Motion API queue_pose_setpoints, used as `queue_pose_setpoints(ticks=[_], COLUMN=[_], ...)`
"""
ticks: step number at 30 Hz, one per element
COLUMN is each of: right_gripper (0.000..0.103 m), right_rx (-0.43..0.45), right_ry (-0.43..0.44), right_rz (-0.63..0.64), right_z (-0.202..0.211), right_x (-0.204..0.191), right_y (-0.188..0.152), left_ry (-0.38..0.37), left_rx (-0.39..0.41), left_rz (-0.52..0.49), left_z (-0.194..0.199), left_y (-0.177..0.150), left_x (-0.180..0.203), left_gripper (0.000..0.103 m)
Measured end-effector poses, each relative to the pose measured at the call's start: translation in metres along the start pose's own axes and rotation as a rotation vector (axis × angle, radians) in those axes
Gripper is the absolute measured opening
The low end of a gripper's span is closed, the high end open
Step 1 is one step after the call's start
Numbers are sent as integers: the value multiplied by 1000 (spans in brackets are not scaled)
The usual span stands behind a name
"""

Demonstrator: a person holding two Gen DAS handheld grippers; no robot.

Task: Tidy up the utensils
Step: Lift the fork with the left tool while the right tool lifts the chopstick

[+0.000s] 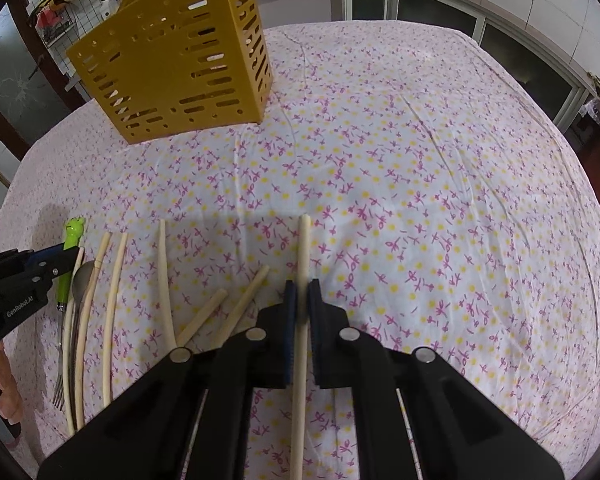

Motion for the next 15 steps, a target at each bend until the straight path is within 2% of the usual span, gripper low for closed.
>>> queue_pose_setpoints(ticks=[9,15], right_gripper=[6,6], right_rx=[62,194], right_ry=[-18,-9], right_rz=[1,-6], right_z=[14,44], right_x=[-5,-7], right_y=[0,3], left_ry=[-52,-100], left_rx=[23,104], left_rz=[30,31], left_z=[17,49], left_y=[-8,-5], left_x=[-17,-22], left_gripper=[15,14])
Point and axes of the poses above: each gripper's, at about its wrist camera, not at the fingertips, and z roughly against the way its jaws point, x to its right, y to its top, the point moved 2 cm from there along -z, roughly the way its jaws point, and after that the axes turned 13 degrees about z, right-handed, at the moved point
